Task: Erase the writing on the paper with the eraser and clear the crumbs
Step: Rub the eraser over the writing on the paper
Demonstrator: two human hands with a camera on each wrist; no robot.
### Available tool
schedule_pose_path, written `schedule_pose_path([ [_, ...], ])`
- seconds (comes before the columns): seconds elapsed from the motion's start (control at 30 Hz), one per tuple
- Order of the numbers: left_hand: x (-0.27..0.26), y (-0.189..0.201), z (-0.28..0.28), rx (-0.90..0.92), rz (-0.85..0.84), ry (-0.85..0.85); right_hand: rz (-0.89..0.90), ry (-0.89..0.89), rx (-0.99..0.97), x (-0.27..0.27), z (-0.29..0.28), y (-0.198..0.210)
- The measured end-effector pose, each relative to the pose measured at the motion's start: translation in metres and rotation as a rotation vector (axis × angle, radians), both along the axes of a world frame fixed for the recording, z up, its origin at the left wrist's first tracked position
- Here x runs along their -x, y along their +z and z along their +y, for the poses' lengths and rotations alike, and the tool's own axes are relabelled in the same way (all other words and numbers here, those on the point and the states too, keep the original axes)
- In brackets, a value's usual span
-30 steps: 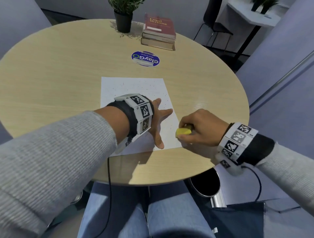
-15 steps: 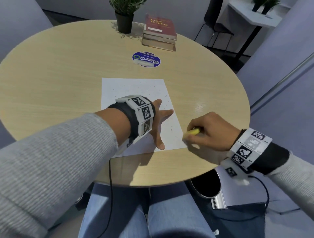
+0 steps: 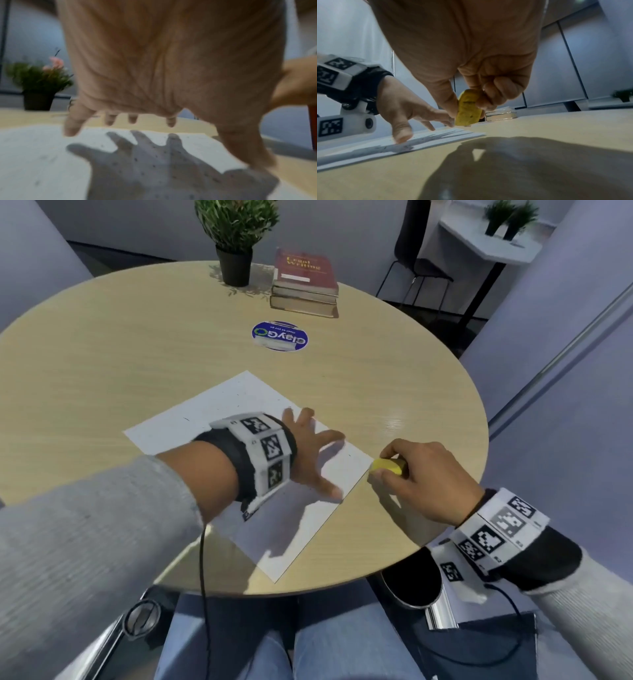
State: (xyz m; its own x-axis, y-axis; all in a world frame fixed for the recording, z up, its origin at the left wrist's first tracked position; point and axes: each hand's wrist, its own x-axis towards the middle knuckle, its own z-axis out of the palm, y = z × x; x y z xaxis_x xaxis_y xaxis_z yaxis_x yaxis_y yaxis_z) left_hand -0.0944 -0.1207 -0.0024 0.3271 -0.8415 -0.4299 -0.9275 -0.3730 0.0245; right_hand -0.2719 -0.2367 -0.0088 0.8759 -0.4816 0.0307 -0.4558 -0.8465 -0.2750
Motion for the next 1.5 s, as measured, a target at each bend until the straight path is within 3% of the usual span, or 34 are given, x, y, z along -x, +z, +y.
schedule_pose_path([
  [0.07, 0.001, -0.001, 0.0, -0.061, 0.062, -0.114, 0.023, 0.009, -0.008, -0.008, 0.001, -0.002],
  [0.2, 0.0, -0.012, -0.007, -0.048, -0.005, -0.18, 0.088, 0.055, -0.037, -0.019, 0.014, -0.011],
  [0.33, -0.001, -0.009, -0.008, -0.06, 0.072, -0.138, 0.154, -0.007, 0.041, -0.029, 0.001, -0.008],
  [0.43, -0.002, -0.01, -0.01, -0.074, 0.022, -0.148, 0.185, 0.065, 0.109, -0.028, 0.017, -0.011],
  [0.5, -0.001, -0.012, -0.011, -0.101, -0.032, -0.167, 0.189, 0.122, 0.064, -0.026, 0.026, -0.01],
  [0.63, -0.003, -0.015, -0.012, -0.082, -0.012, -0.17, 0.17, -0.013, 0.049, -0.026, 0.001, -0.002],
  [0.73, -0.004, -0.015, -0.012, -0.078, -0.005, -0.164, 0.186, 0.093, 0.013, -0.025, 0.019, -0.006],
  [0.8, -0.004, -0.018, -0.012, -0.062, -0.01, -0.17, 0.188, 0.069, -0.019, -0.025, 0.015, -0.006],
  [0.9, -0.005, -0.02, -0.013, -0.039, -0.015, -0.177, 0.168, -0.035, 0.027, -0.029, -0.002, 0.0],
  [1.03, -0.006, -0.019, -0.016, -0.082, -0.004, -0.16, 0.186, 0.075, 0.002, -0.034, 0.023, -0.005],
  [1.17, -0.006, -0.02, -0.015, -0.068, -0.005, -0.161, 0.186, -0.064, 0.056, -0.039, 0.004, 0.001],
  [1.3, -0.006, -0.019, -0.017, -0.069, 0.013, -0.157, 0.184, 0.134, 0.014, -0.042, 0.028, -0.005],
  [1.4, -0.006, -0.021, -0.016, -0.061, -0.01, -0.159, 0.185, -0.053, 0.068, -0.045, 0.002, 0.003],
  [1.5, -0.007, -0.02, -0.015, -0.06, 0.012, -0.153, 0.204, 0.026, 0.064, -0.045, 0.019, 0.001],
])
